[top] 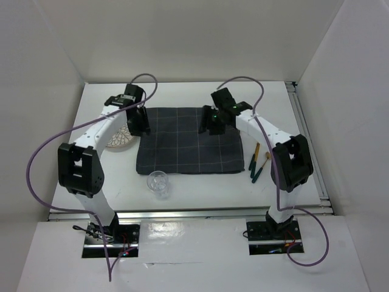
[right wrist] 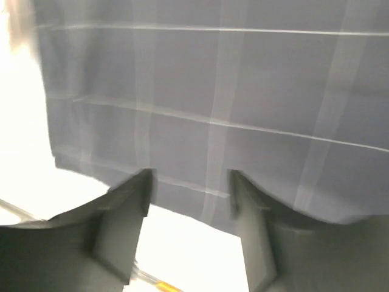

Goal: Set the dinner table for one person

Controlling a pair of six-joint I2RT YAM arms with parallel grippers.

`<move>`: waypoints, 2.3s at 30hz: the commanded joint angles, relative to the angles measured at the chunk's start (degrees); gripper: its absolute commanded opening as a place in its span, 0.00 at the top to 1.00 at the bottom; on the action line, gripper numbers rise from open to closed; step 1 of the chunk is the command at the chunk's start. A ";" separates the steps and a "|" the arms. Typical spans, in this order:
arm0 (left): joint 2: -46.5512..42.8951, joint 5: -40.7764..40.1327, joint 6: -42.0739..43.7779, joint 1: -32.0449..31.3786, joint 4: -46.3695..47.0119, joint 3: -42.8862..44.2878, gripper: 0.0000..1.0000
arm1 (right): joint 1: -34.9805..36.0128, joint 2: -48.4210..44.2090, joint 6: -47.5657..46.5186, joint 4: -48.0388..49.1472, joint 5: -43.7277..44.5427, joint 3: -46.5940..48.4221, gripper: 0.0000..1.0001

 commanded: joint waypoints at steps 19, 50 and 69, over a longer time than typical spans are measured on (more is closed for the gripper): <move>-15.43 -0.09 -1.30 14.38 -5.67 -1.97 0.46 | 30.49 7.02 -7.50 -2.32 -2.78 6.44 0.27; -14.81 3.52 -0.24 14.91 -6.20 1.28 0.45 | -5.44 17.65 -6.62 -22.01 15.95 38.24 1.00; -14.81 3.52 0.28 14.91 -6.20 -1.97 0.45 | -17.14 29.52 -4.86 -18.41 13.22 43.36 1.00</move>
